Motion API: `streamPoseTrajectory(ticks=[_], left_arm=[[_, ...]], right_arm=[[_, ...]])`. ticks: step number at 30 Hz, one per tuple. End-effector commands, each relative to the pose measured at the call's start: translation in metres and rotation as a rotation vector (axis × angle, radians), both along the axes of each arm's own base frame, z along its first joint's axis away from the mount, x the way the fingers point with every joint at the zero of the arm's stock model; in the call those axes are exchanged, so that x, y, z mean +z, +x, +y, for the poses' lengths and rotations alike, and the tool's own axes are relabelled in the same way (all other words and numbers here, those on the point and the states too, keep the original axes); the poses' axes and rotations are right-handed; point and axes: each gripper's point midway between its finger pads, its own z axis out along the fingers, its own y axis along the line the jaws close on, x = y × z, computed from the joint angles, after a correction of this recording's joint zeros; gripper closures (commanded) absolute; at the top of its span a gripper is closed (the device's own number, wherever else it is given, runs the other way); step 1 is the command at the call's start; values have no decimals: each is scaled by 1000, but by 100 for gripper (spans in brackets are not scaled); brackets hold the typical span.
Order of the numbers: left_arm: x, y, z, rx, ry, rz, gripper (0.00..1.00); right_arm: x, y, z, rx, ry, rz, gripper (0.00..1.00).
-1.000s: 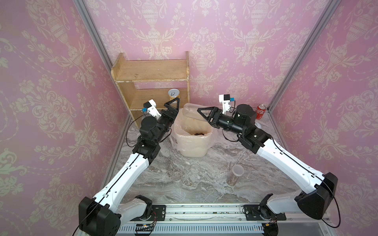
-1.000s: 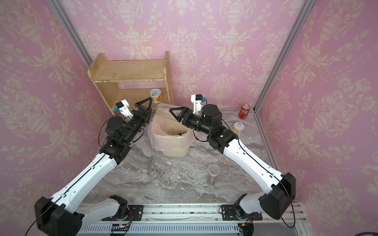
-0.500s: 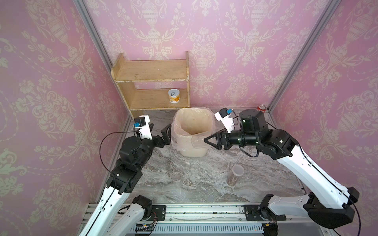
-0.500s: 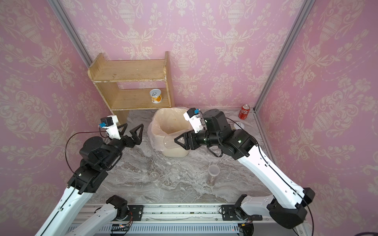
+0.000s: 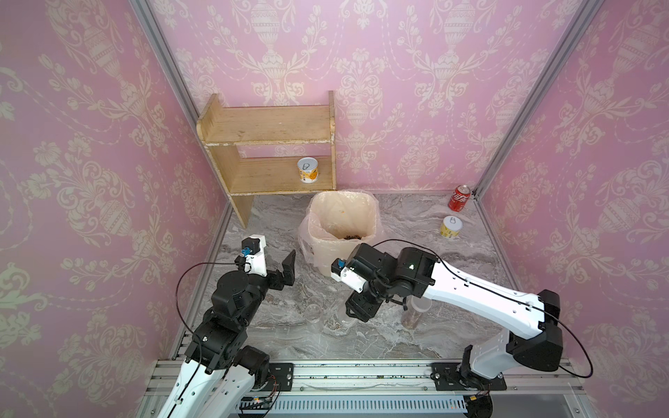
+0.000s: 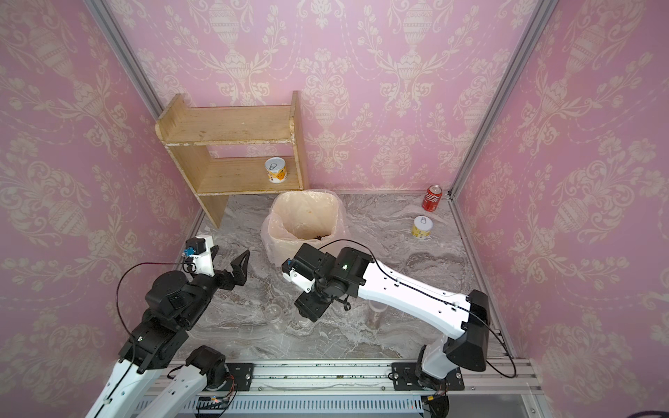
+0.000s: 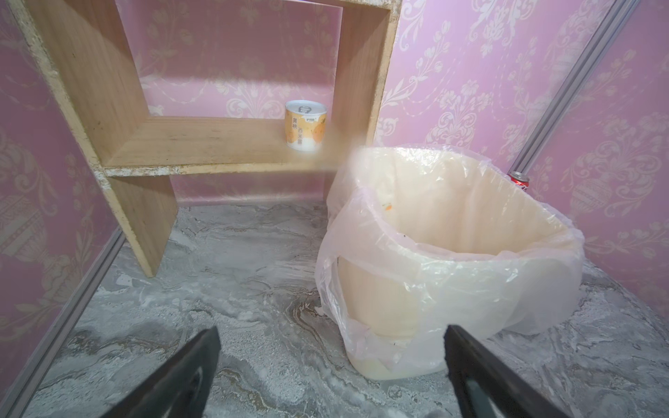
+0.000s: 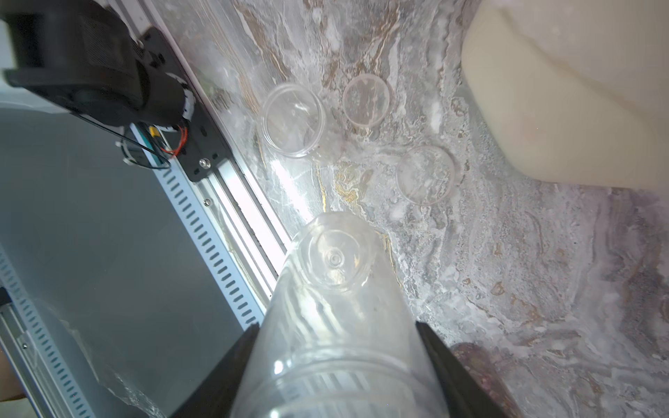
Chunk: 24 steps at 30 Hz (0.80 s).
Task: Empty the moldy dried flower tea in the jars
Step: Place the jar at the center of the board.
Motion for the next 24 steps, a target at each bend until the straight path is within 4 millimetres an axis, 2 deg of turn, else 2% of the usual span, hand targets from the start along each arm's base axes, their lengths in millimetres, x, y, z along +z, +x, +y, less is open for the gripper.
streamPoseTrajectory(ticks=[1,5,11,24], left_arm=[[-14,-1,8,33,52,32,1],[-16,0,6,28,36,39,1],[-13,1,7,35,26,27,1],[-16,3,5,32,9,40,1]], right_arm=[[-28,-3,-1,30,-107,-20,43],[-53,-10,7,45,-151,3,42],[-84,-8,10,34,-223,-2,42],[-104,17,18,-33,-224,-85,40]])
